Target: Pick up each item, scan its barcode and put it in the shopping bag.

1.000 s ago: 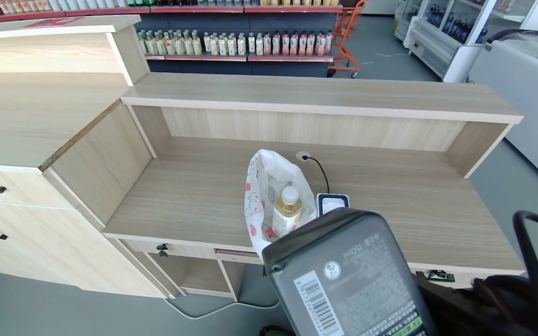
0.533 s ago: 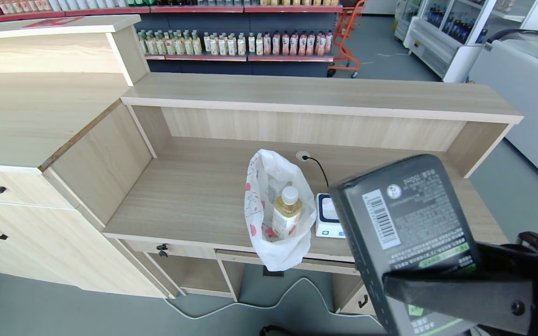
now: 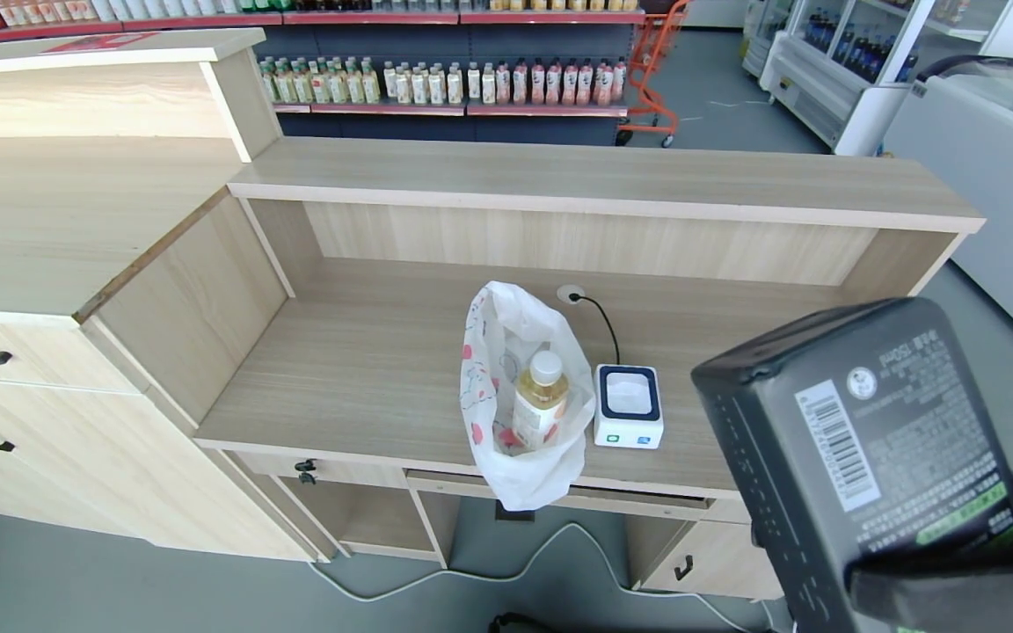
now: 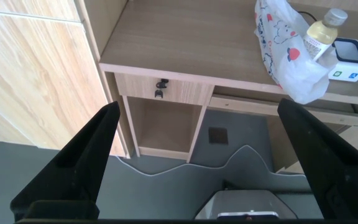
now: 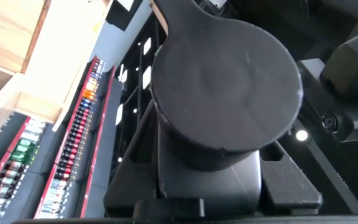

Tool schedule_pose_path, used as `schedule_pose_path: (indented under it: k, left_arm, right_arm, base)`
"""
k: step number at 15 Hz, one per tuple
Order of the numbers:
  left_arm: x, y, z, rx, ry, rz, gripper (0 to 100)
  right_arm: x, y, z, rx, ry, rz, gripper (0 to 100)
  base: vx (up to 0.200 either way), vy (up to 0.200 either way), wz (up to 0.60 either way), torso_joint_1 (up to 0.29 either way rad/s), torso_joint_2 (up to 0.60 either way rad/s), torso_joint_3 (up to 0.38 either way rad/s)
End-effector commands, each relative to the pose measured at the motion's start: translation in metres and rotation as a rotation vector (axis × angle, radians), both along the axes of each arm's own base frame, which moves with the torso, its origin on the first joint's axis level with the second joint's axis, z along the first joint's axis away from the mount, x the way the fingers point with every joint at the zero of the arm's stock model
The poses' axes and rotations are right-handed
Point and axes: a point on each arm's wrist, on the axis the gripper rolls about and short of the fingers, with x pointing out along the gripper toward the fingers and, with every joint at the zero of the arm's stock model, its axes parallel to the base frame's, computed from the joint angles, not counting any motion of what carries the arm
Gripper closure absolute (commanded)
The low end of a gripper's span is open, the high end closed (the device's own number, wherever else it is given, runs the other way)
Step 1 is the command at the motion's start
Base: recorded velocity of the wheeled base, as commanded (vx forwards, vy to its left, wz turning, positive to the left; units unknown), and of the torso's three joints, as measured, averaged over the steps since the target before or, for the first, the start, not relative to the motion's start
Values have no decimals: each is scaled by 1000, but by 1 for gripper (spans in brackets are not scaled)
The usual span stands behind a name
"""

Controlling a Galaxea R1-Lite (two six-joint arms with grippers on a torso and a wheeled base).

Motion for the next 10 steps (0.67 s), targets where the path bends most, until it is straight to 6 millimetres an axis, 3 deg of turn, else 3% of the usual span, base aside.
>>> schedule_pose_path:
  k: [1, 10]
  left_arm:
    - [0, 0, 0, 0, 0, 0, 0]
    - [0, 0, 0, 0, 0, 0, 0]
  right_arm:
    - [-3, 2, -1, -8, 9, 24, 100]
    - [-11, 8, -5, -33, 22, 112, 100]
  base:
    - [0, 0, 0, 0, 0, 0]
    - [0, 0, 0, 0, 0, 0]
